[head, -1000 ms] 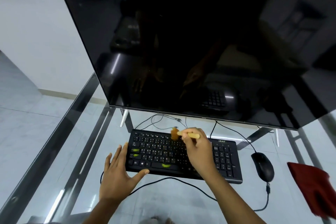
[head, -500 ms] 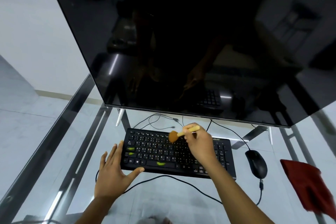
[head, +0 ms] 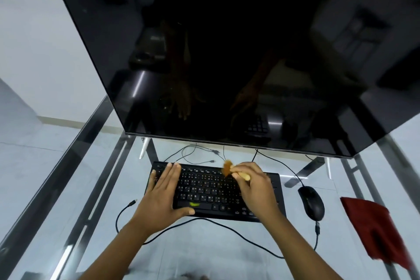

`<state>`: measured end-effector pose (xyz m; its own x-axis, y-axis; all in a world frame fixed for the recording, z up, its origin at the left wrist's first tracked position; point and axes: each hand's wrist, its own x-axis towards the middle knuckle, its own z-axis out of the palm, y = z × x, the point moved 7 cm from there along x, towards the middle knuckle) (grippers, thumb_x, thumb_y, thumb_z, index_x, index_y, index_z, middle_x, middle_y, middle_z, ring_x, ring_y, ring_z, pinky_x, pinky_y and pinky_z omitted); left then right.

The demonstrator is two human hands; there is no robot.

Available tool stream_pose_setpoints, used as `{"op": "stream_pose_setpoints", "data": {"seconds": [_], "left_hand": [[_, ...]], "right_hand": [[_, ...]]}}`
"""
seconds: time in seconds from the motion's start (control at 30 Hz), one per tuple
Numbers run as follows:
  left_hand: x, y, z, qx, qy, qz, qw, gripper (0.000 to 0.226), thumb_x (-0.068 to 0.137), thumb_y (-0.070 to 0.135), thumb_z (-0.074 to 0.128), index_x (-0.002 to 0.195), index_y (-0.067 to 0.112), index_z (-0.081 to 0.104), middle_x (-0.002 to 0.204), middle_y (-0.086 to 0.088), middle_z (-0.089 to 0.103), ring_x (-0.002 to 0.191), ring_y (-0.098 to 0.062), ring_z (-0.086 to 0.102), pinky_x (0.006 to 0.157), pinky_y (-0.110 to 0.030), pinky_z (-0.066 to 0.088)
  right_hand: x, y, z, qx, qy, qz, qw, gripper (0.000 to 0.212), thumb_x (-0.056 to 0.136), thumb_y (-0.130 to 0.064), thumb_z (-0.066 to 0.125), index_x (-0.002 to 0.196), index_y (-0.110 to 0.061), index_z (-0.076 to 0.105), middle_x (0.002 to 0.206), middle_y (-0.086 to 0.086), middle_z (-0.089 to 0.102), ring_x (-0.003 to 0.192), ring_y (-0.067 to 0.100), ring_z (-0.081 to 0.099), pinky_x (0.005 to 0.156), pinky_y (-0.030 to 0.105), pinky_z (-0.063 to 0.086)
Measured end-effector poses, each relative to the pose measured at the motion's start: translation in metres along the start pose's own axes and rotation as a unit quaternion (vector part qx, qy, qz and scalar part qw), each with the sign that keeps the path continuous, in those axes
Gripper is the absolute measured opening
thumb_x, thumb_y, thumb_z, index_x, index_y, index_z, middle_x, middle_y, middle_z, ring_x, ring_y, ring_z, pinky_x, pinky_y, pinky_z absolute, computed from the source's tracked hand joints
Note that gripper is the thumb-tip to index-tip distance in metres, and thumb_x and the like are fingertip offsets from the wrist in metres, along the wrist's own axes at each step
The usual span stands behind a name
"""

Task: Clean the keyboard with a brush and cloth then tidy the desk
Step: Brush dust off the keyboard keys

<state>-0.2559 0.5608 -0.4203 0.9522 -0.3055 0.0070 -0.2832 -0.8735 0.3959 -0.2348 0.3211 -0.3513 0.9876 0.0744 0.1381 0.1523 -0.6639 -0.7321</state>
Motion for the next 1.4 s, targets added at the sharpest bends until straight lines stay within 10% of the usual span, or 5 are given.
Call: {"op": "stream_pose_setpoints", "data": {"seconds": [0.2,0.9,1.1,1.3,1.4], "left_hand": [[0.017,0.018,0.017,0.056,-0.045,0.043,0.997,0.130,0.059,0.098,0.034,0.154,0.014,0.005,0.161,0.003,-0.001,0.146,-0.007,-0.014,0.115,-0.044,-0.011],[0.032,0.040,0.025,0.063,-0.099,0.057,0.991,0.128,0.062,0.092,0.044,0.152,0.017,-0.007,0.157,0.007,-0.019,0.141,-0.004,-0.026,0.113,-0.044,-0.021],[0.038,0.048,0.026,0.061,-0.120,0.067,0.989,0.128,0.064,0.091,0.046,0.152,0.018,-0.011,0.156,0.007,-0.023,0.140,-0.005,-0.030,0.114,-0.045,-0.021],[0.044,0.052,0.031,0.055,-0.138,0.056,0.987,0.130,0.062,0.091,0.044,0.151,0.019,-0.015,0.155,0.009,-0.027,0.136,0.000,-0.034,0.114,-0.046,-0.021],[0.046,0.055,0.032,0.055,-0.142,0.055,0.987,0.131,0.057,0.095,0.036,0.151,0.019,-0.016,0.156,0.008,-0.026,0.136,0.000,-0.034,0.114,-0.046,-0.021]], "right_hand": [[-0.054,-0.020,0.028,-0.030,-0.194,-0.101,0.975,0.013,0.092,-0.030,0.060,0.102,-0.031,0.069,0.111,-0.020,0.058,0.099,0.002,0.060,0.085,0.026,0.051],[-0.060,0.001,-0.010,0.003,-0.142,-0.019,0.990,0.013,0.090,-0.037,0.057,0.095,-0.032,0.068,0.097,-0.018,0.058,0.092,0.004,0.059,0.079,0.025,0.050],[-0.029,0.019,-0.015,0.258,-0.074,0.189,0.944,0.012,0.095,-0.020,0.058,0.096,-0.016,0.069,0.079,-0.004,0.071,0.074,0.008,0.065,0.068,0.023,0.051],[0.001,0.038,-0.023,0.132,0.033,0.193,0.972,0.009,0.092,-0.029,0.059,0.087,-0.032,0.065,0.078,-0.010,0.071,0.072,0.005,0.068,0.063,0.015,0.048],[0.007,0.035,-0.012,0.142,-0.043,0.202,0.968,0.009,0.093,-0.033,0.058,0.091,-0.027,0.065,0.080,-0.005,0.071,0.071,0.006,0.067,0.070,0.026,0.055]]}}
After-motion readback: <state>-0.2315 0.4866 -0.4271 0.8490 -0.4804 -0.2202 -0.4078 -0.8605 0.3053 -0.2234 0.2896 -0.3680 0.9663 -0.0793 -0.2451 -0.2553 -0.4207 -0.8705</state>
